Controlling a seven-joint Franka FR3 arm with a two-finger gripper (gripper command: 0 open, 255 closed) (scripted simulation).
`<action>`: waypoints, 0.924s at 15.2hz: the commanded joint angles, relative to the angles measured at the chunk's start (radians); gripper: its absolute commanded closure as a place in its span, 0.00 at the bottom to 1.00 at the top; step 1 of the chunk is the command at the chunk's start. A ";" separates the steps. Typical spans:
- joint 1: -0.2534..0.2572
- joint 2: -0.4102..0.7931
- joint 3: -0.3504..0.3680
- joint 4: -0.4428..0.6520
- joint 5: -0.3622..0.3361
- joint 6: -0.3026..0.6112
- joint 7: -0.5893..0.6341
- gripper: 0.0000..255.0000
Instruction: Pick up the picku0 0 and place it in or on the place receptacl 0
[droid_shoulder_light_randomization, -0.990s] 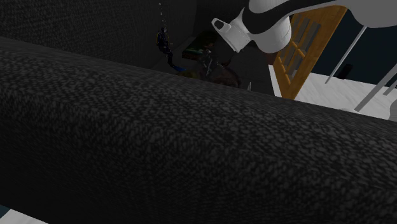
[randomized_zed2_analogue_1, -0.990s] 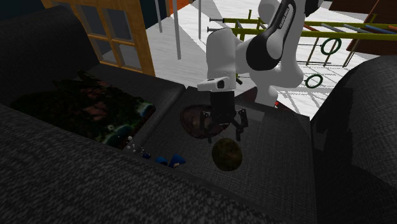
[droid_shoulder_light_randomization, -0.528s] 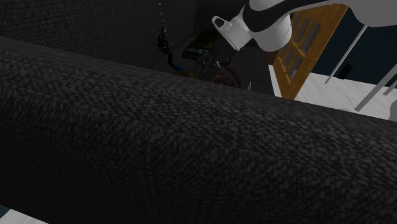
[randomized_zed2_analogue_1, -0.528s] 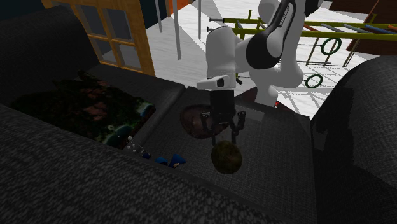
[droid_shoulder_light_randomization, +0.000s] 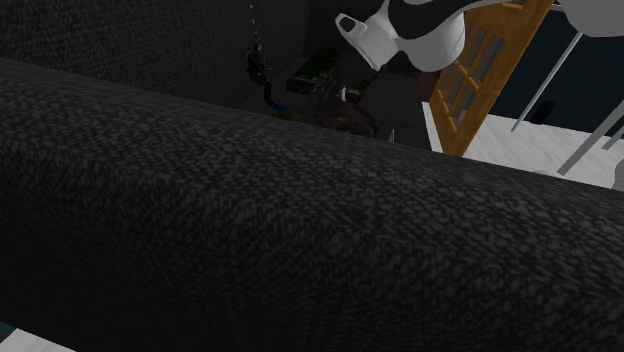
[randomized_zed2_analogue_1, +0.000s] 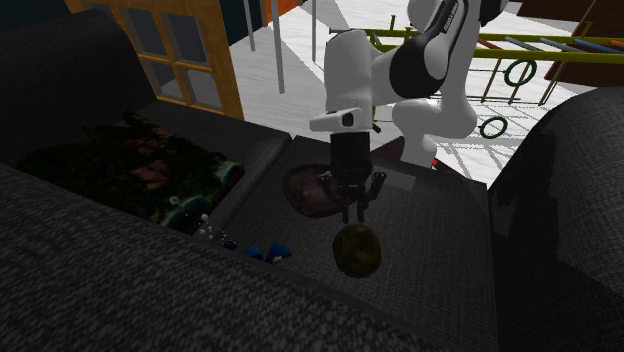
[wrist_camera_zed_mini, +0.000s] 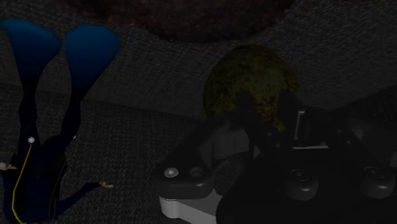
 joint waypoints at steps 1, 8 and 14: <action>-0.004 -0.001 0.007 0.015 -0.013 -0.021 0.019 1.00; -0.087 -0.133 0.148 -0.178 -0.009 0.209 0.264 0.00; -0.124 -0.130 0.297 -0.309 0.068 0.470 0.454 0.00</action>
